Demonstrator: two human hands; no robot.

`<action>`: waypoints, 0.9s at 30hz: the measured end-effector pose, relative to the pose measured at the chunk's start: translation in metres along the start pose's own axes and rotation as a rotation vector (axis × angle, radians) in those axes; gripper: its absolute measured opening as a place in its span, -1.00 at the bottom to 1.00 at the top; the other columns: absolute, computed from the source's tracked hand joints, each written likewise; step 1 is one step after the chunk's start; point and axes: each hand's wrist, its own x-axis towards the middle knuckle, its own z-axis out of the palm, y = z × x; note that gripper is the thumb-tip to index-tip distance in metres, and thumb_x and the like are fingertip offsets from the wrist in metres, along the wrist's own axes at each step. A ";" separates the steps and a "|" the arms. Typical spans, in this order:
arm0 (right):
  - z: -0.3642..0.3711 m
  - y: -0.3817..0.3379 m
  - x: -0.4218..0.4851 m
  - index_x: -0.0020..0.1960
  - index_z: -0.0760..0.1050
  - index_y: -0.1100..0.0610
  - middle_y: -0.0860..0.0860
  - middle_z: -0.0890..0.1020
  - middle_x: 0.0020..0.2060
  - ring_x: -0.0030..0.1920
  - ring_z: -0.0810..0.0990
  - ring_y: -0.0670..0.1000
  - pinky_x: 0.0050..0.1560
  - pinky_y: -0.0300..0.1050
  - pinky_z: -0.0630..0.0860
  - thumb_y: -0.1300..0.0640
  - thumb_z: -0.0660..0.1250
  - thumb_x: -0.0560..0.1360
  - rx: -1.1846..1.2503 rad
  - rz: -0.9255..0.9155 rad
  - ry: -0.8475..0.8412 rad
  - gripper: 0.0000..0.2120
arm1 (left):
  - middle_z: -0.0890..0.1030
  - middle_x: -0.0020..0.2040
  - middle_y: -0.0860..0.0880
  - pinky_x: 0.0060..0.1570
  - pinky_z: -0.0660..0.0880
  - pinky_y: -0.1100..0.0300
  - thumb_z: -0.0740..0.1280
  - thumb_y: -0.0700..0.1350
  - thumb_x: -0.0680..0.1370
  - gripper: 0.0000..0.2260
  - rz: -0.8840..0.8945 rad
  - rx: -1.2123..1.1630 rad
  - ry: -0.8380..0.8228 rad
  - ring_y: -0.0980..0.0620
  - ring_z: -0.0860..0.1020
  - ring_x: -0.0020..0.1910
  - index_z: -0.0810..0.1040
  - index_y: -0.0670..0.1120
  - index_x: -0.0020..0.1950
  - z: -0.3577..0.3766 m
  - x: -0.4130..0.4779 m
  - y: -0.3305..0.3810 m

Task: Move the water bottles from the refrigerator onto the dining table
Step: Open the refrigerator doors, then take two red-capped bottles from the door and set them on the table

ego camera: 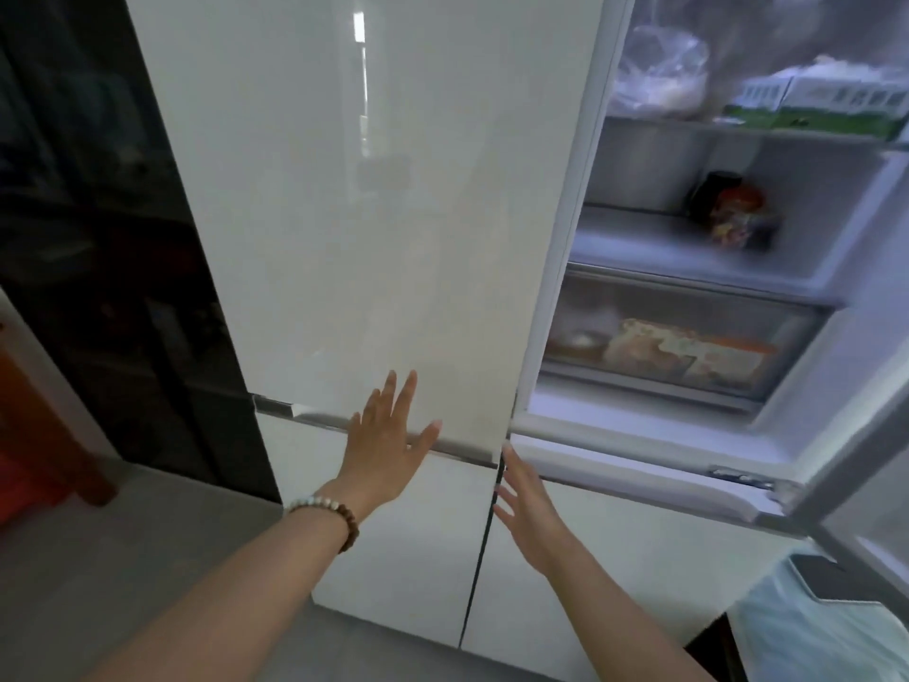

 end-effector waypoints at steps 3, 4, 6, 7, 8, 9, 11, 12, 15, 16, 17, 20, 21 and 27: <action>0.008 0.001 0.032 0.48 0.16 0.04 0.05 0.27 0.47 0.43 0.32 0.08 0.40 0.01 0.28 -0.16 0.27 0.48 0.095 0.029 -0.006 -0.34 | -0.23 0.56 0.05 0.49 -0.03 -0.06 -0.01 0.26 0.57 -0.37 -0.034 -0.003 -0.020 -0.04 -0.14 0.55 -0.25 0.13 0.53 0.016 0.010 -0.011; 0.011 0.000 0.041 0.45 0.21 0.03 0.07 0.30 0.45 0.41 0.34 0.08 0.41 0.02 0.27 -0.15 0.26 0.49 0.126 0.041 -0.005 -0.41 | -0.23 0.56 0.06 0.49 -0.03 -0.05 0.00 0.26 0.57 -0.36 -0.038 -0.011 -0.020 -0.04 -0.15 0.55 -0.25 0.14 0.52 0.020 0.014 -0.014; 0.017 -0.002 0.055 0.42 0.26 0.02 0.10 0.34 0.42 0.41 0.35 0.06 0.44 0.03 0.24 -0.17 0.26 0.48 0.172 0.064 -0.014 -0.43 | -0.23 0.56 0.07 0.49 -0.04 -0.04 0.02 0.27 0.56 -0.36 -0.042 -0.056 -0.031 -0.03 -0.15 0.55 -0.24 0.16 0.52 0.026 0.020 -0.015; 0.021 -0.003 0.061 0.41 0.27 0.02 0.10 0.35 0.41 0.41 0.34 0.05 0.45 0.04 0.22 -0.20 0.26 0.47 0.192 0.072 -0.033 -0.42 | -0.23 0.56 0.08 0.48 -0.05 -0.03 0.04 0.27 0.56 -0.35 -0.043 -0.089 -0.045 -0.02 -0.16 0.54 -0.24 0.17 0.52 0.029 0.023 -0.014; 0.024 -0.004 0.066 0.39 0.28 0.02 0.10 0.36 0.40 0.42 0.32 0.04 0.46 0.05 0.19 -0.22 0.25 0.46 0.216 0.078 -0.057 -0.42 | -0.23 0.56 0.09 0.47 -0.07 -0.02 0.05 0.27 0.56 -0.35 -0.047 -0.126 -0.061 0.00 -0.17 0.54 -0.24 0.19 0.52 0.032 0.025 -0.013; 0.026 -0.005 0.071 0.36 0.31 0.02 0.08 0.38 0.39 0.43 0.31 0.04 0.48 0.05 0.15 -0.23 0.25 0.46 0.244 0.080 -0.076 -0.44 | -0.23 0.56 0.10 0.47 -0.08 -0.01 0.05 0.28 0.55 -0.36 -0.057 -0.167 -0.076 0.01 -0.18 0.54 -0.24 0.21 0.51 0.034 0.026 -0.012; 0.030 -0.006 0.079 0.24 0.40 0.03 0.04 0.43 0.34 0.44 0.30 0.03 0.49 0.05 0.10 -0.21 0.27 0.45 0.308 0.082 -0.110 -0.53 | -0.23 0.55 0.13 0.48 -0.08 -0.02 0.05 0.29 0.54 -0.36 -0.086 -0.245 -0.089 0.02 -0.20 0.54 -0.23 0.24 0.50 0.037 0.028 -0.012; 0.033 -0.006 0.081 0.17 0.45 0.01 0.02 0.48 0.29 0.42 0.31 0.02 0.50 0.04 0.10 -0.20 0.27 0.45 0.338 0.081 -0.125 -0.60 | -0.23 0.55 0.14 0.49 -0.08 -0.03 0.05 0.29 0.54 -0.36 -0.098 -0.268 -0.088 0.03 -0.20 0.54 -0.23 0.24 0.50 0.038 0.028 -0.013; 0.037 0.000 0.084 0.16 0.46 -0.05 -0.04 0.51 0.28 0.40 0.35 -0.03 0.49 0.01 0.09 -0.19 0.29 0.42 0.365 0.059 -0.133 -0.62 | -0.22 0.55 0.15 0.49 -0.08 -0.03 0.03 0.30 0.54 -0.37 -0.114 -0.288 -0.069 0.04 -0.19 0.54 -0.22 0.25 0.50 0.036 0.027 -0.017; 0.037 0.003 0.084 0.23 0.44 -0.05 -0.06 0.49 0.31 0.41 0.33 -0.05 0.50 0.01 0.07 -0.21 0.28 0.43 0.345 0.052 -0.132 -0.57 | -0.22 0.55 0.15 0.48 -0.08 -0.03 0.02 0.31 0.54 -0.38 -0.110 -0.294 -0.066 0.05 -0.20 0.54 -0.22 0.27 0.50 0.034 0.025 -0.016; 0.038 0.006 0.083 0.31 0.39 -0.05 -0.08 0.47 0.34 0.42 0.30 -0.06 0.50 0.02 0.04 -0.23 0.25 0.44 0.325 0.043 -0.136 -0.51 | -0.22 0.55 0.17 0.48 -0.08 -0.03 0.02 0.31 0.53 -0.39 -0.102 -0.308 -0.065 0.06 -0.20 0.53 -0.22 0.29 0.49 0.033 0.024 -0.015; 0.041 0.014 0.074 0.45 0.27 -0.05 -0.10 0.38 0.41 0.46 0.23 -0.09 0.51 0.00 -0.01 -0.29 0.26 0.39 0.307 0.018 -0.121 -0.31 | -0.21 0.55 0.19 0.49 -0.09 -0.06 0.02 0.34 0.50 -0.38 -0.076 -0.401 -0.070 0.09 -0.19 0.53 -0.19 0.31 0.48 0.027 0.014 -0.011; 0.043 0.017 0.068 0.46 0.25 -0.05 -0.10 0.36 0.43 0.46 0.22 -0.09 0.51 -0.01 -0.01 -0.30 0.28 0.35 0.308 0.011 -0.116 -0.26 | -0.21 0.55 0.19 0.49 -0.08 -0.09 0.02 0.37 0.48 -0.36 -0.068 -0.422 -0.066 0.09 -0.18 0.53 -0.19 0.32 0.48 0.024 0.010 -0.010; 0.053 0.057 0.006 0.47 0.20 -0.09 -0.07 0.35 0.39 0.44 0.28 -0.03 0.49 0.00 0.08 -0.18 0.22 0.49 0.287 0.016 -0.182 -0.42 | -0.26 0.54 0.18 0.45 -0.05 -0.04 0.08 0.40 0.43 -0.28 -0.037 -0.505 -0.049 0.11 -0.13 0.53 -0.29 0.35 0.44 0.002 -0.038 -0.008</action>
